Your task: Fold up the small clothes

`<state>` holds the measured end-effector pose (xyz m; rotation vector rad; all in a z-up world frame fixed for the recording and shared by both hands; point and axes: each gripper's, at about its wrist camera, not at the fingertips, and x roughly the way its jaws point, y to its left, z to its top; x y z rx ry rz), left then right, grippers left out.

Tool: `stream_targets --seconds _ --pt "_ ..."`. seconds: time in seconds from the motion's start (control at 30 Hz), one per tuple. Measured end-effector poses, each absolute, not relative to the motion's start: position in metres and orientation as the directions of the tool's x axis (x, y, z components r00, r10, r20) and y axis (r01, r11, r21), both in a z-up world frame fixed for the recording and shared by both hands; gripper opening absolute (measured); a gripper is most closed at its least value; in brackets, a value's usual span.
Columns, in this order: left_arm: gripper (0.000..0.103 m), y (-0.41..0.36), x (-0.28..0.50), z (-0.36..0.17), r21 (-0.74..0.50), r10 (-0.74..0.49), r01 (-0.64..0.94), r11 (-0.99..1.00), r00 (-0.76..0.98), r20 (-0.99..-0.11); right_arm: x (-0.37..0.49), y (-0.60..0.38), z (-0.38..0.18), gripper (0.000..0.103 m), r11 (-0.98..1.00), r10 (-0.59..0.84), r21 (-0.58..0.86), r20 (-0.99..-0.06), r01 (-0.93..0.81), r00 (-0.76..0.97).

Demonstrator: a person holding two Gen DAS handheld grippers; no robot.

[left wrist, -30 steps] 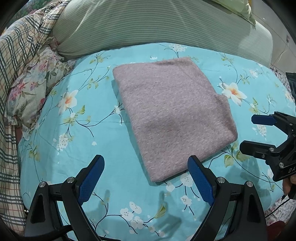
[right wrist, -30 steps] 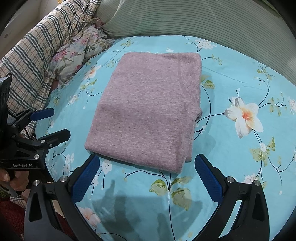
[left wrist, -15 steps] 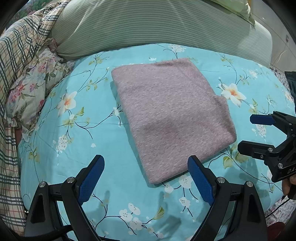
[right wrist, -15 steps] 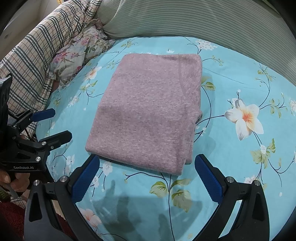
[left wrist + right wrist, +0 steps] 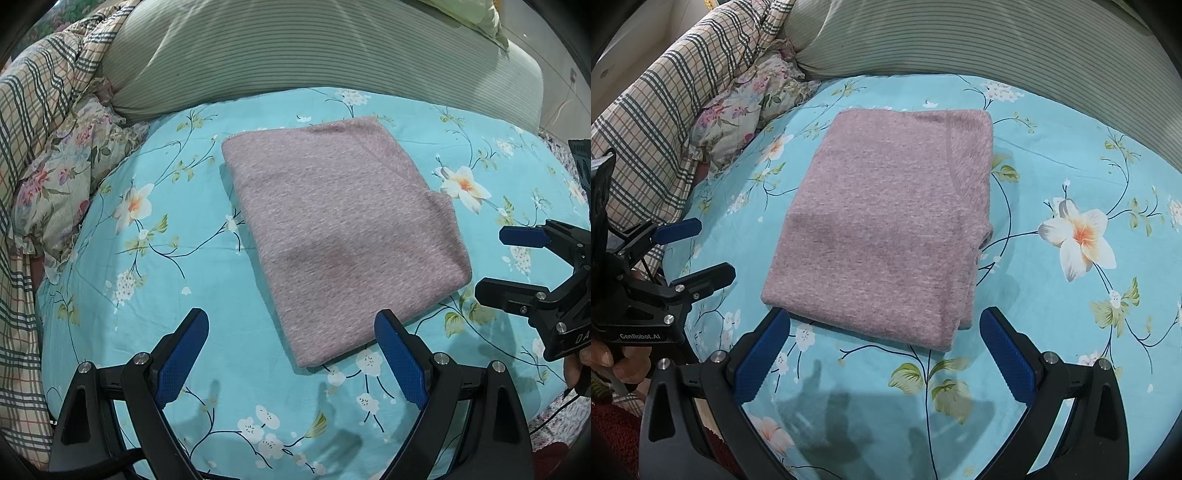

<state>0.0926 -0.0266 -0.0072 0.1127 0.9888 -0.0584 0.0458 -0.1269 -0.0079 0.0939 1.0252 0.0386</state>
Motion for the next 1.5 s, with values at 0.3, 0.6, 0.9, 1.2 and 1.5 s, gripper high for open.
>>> stream_targets --seconds 0.3,0.6,0.9,1.2,1.5 --pt "0.092 -0.027 0.093 -0.008 0.062 -0.003 0.099 0.993 0.548 -0.836 0.048 -0.133 -0.006 0.102 0.995 0.079 0.099 -0.852 0.011 0.518" --pt "0.092 -0.025 0.095 -0.008 0.057 -0.006 0.098 0.994 0.546 -0.838 0.051 -0.136 -0.004 0.102 0.995 0.079 0.100 -0.849 0.013 0.522" --pt "0.092 -0.023 0.099 -0.008 0.058 -0.005 0.098 0.993 0.545 -0.839 0.054 -0.135 -0.004 0.102 0.995 0.080 0.102 -0.846 0.012 0.527" --pt "0.092 -0.023 0.103 -0.009 0.070 0.006 0.094 0.993 0.555 -0.832 0.058 -0.136 -0.007 0.102 0.995 0.077 0.102 -0.847 0.019 0.526" --pt "0.092 -0.019 0.114 -0.018 0.057 0.012 0.064 0.996 0.544 -0.839 0.066 -0.149 -0.013 0.102 0.992 0.073 0.116 -0.847 0.050 0.526"
